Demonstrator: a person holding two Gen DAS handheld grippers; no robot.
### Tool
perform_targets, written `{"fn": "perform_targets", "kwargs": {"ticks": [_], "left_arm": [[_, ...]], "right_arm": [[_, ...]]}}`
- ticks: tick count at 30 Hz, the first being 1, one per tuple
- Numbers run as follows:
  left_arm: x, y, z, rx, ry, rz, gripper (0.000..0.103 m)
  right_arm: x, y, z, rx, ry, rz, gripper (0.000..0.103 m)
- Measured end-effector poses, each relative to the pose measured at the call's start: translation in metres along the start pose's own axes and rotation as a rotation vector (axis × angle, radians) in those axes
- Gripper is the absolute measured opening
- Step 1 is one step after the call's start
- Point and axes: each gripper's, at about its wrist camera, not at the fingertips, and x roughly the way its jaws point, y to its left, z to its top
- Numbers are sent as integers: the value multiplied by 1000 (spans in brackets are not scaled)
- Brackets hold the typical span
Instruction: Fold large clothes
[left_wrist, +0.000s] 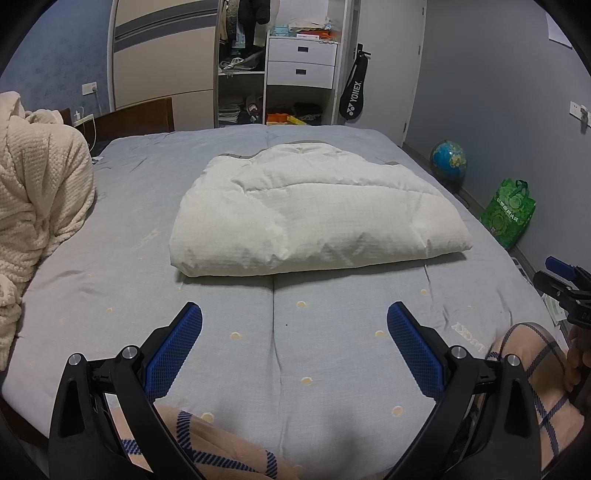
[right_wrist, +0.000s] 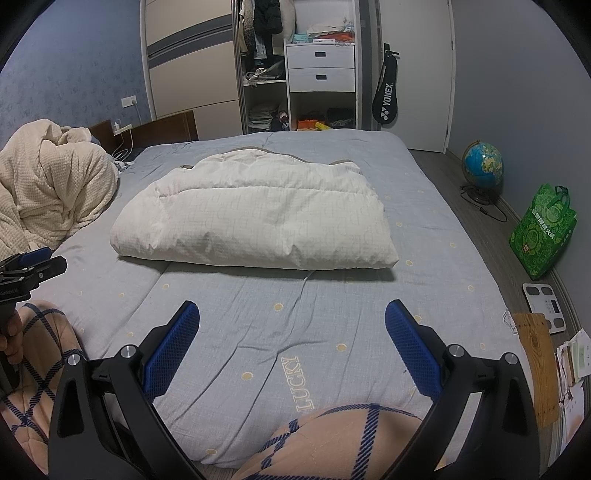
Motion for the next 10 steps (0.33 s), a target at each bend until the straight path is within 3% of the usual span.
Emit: {"fn": "perform_targets", "kwargs": {"ticks": [10], "left_arm": [[1,1,0,1,3,-3,97]], "right_arm": [[-1,1,0,1,0,0,96]]}}
